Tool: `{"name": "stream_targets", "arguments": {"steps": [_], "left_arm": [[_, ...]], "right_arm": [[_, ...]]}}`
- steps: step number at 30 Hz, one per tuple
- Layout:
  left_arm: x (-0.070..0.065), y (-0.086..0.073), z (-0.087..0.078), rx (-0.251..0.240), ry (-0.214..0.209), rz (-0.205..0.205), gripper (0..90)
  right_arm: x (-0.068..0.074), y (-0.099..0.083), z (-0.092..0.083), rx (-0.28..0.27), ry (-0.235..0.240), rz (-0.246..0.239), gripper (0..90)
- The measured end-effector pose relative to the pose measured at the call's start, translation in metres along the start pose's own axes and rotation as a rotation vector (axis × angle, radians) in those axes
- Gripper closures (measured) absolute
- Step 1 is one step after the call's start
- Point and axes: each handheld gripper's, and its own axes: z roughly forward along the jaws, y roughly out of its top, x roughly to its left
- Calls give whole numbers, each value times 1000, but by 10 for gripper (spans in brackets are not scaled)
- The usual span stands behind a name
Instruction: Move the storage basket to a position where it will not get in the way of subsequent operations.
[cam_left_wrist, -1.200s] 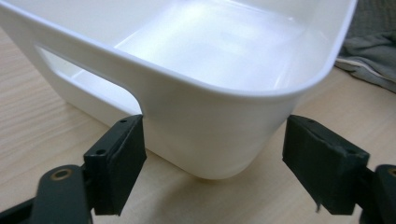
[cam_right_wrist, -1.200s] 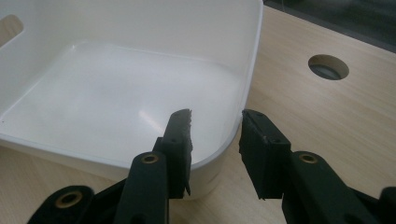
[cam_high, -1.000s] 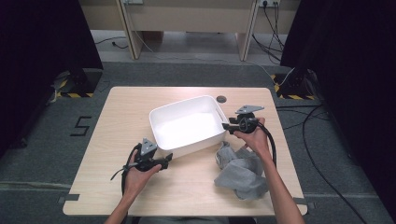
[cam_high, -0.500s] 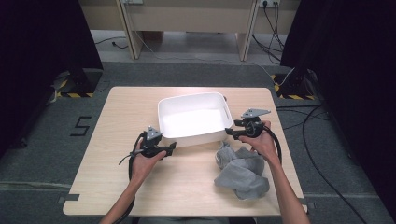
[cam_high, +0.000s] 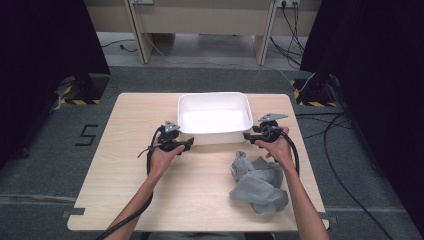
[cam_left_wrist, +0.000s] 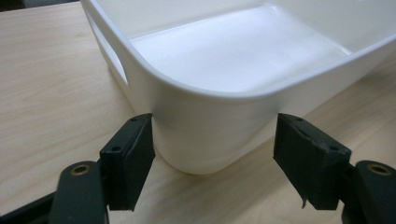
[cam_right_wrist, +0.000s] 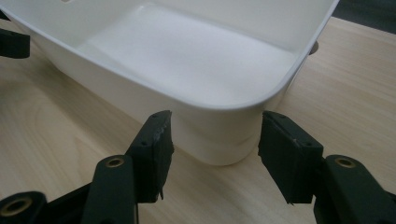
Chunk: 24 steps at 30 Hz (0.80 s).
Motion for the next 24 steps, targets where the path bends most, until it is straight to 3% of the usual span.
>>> {"name": "stream_targets", "arguments": {"steps": [10, 24], "left_arm": [[2, 20, 15, -5, 16, -21, 299], [7, 31, 26, -5, 42, -21, 323]], "right_arm": [[-14, 11, 11, -9, -47, 27, 438], [-21, 21, 20, -11, -71, 43, 442]]}}
